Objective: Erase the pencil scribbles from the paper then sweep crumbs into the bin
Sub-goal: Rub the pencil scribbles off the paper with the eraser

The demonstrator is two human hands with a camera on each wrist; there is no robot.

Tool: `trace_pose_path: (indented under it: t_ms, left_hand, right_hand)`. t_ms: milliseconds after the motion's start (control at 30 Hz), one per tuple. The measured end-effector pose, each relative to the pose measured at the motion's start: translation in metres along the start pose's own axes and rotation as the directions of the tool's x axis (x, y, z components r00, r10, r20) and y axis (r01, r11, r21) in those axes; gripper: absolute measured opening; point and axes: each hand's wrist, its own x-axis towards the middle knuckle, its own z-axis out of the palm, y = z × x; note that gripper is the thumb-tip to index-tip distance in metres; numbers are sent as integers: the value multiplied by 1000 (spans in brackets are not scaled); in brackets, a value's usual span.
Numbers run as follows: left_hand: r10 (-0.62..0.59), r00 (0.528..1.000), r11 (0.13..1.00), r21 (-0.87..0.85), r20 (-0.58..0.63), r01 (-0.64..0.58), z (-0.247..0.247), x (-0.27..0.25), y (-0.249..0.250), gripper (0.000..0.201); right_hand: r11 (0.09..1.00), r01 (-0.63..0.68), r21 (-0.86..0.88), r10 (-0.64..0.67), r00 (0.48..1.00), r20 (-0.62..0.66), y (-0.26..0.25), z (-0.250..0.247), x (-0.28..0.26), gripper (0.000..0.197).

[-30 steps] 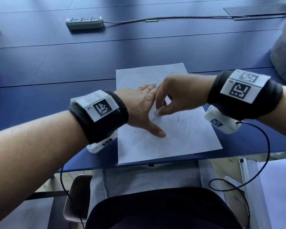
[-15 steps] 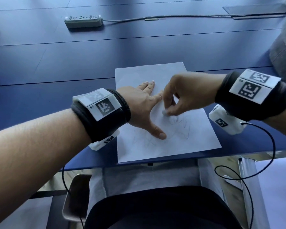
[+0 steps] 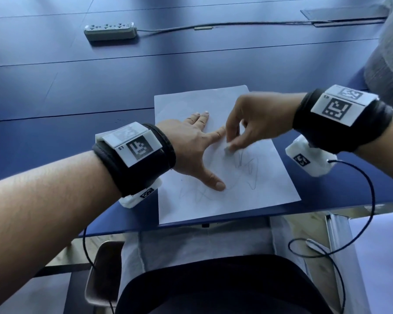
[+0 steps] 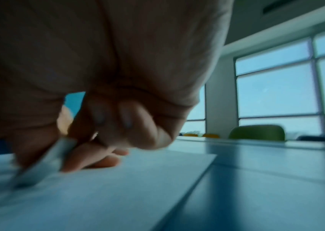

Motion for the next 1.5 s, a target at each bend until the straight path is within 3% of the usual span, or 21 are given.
trace_pose_path:
  t_ms: [67, 233, 367, 400, 533, 700, 833, 867, 1000, 1167, 1300, 1433, 1500]
  left_hand:
    - [-6, 1000, 1000, -1, 5, 6, 0, 0, 0, 133]
    - [2, 1000, 1000, 7, 3, -2, 1, 0, -1, 133]
    - [-10, 1000, 1000, 9, 6, 10, 0, 0, 1, 131]
    - [-12, 1000, 1000, 11, 8, 12, 0, 0, 1, 131]
    - [-9, 1000, 1000, 20, 15, 8, 1, 0, 1, 134]
    - [-18, 1000, 1000, 13, 19, 17, -2, -1, 2, 131]
    - [-18, 1000, 1000, 15, 24, 17, 0, -1, 2, 133]
    - [-18, 1000, 1000, 13, 24, 18, 0, -1, 1, 132]
    - [-23, 1000, 1000, -6, 19, 23, 0, -1, 1, 131]
    - [6, 1000, 1000, -24, 11, -5, 2, 1, -1, 125]
    - [-19, 1000, 1000, -21, 21, 19, 0, -1, 0, 130]
    - [-12, 1000, 1000, -19, 22, 13, 0, 0, 1, 132]
    - [-11, 1000, 1000, -22, 26, 12, -1, 0, 1, 132]
  right_hand:
    - [1000, -12, -1, 12, 997, -82, 4, -2, 3, 18]
    - [999, 41, 27, -45, 987, 156, -9, 7, -10, 16]
    - [999, -36, 15, 37, 997, -63, 6, -4, -1, 16]
    - [999, -36, 24, 37, 997, -62, 7, -4, -1, 16]
    - [999, -12, 52, 2, 982, 190, -3, 5, -12, 17]
    - [999, -30, 14, 31, 999, -31, 9, -5, -3, 16]
    - [1000, 0, 14, -3, 981, 195, 0, 2, -9, 17]
    - [1000, 3, -1, -2, 983, 184, 0, 0, -8, 17]
    - [995, 15, -98, -25, 994, -107, 5, -1, 2, 19]
    - [981, 174, -88, -172, 985, 29, -18, 20, 1, 10]
    - [996, 49, -81, -58, 992, -114, 0, 2, 9, 11]
    - [999, 53, -3, -51, 979, 197, -8, 5, -7, 16]
    - [1000, 18, -4, -17, 989, 147, -2, 1, -7, 15]
